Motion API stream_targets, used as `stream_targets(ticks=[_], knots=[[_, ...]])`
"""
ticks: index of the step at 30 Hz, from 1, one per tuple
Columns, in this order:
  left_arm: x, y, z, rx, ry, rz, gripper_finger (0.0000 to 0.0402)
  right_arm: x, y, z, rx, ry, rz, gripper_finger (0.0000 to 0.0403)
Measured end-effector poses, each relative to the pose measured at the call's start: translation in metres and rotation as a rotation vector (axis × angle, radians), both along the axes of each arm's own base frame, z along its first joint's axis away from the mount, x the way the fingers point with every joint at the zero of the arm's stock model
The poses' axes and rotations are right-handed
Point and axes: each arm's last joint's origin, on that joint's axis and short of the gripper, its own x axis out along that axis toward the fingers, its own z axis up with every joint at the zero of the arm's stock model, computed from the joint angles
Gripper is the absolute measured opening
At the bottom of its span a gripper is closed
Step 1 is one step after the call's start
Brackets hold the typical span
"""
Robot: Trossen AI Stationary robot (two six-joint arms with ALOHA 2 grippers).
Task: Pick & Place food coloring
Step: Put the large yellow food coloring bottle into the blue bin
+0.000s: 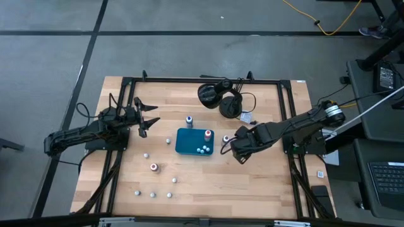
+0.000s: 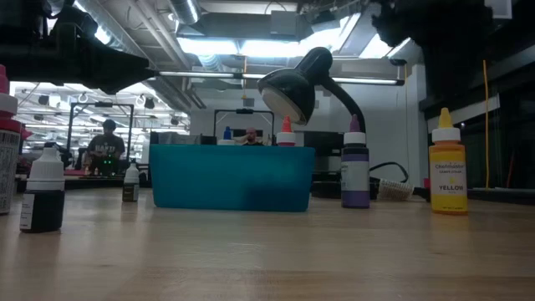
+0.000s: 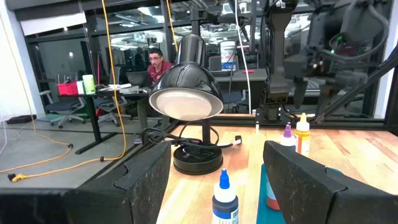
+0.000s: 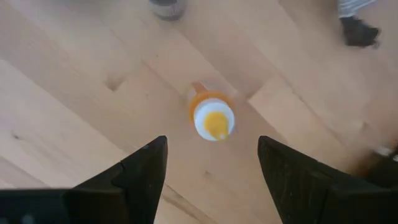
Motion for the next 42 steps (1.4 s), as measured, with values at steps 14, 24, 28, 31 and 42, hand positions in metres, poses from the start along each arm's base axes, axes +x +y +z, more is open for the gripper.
stream_targets(ticks=[14, 24, 28, 31, 42], knots=[[0.0, 0.0, 0.0, 0.0, 0.0, 0.0, 0.0251, -0.008, -0.002, -0.045, 0.033, -0.083, 0.02, 0.0249], [0.0, 0.0, 0.0, 0.0, 0.0, 0.0, 0.0251, -0.008, -0.003, -0.045, 0.025, -0.087, 0.036, 0.018], [0.0, 0.0, 0.0, 0.0, 0.0, 0.0, 0.0251, -0.008, -0.003, -0.045, 0.023, -0.086, 0.049, 0.0148], [0.0, 0.0, 0.0, 0.0, 0.0, 0.0, 0.0251, -0.008, -0.003, -0.045, 0.021, -0.086, 0.058, 0.0127], [0.0, 0.0, 0.0, 0.0, 0.0, 0.0, 0.0251, 0.002, -0.001, -0.008, 0.023, -0.114, 0.109, 0.0125]])
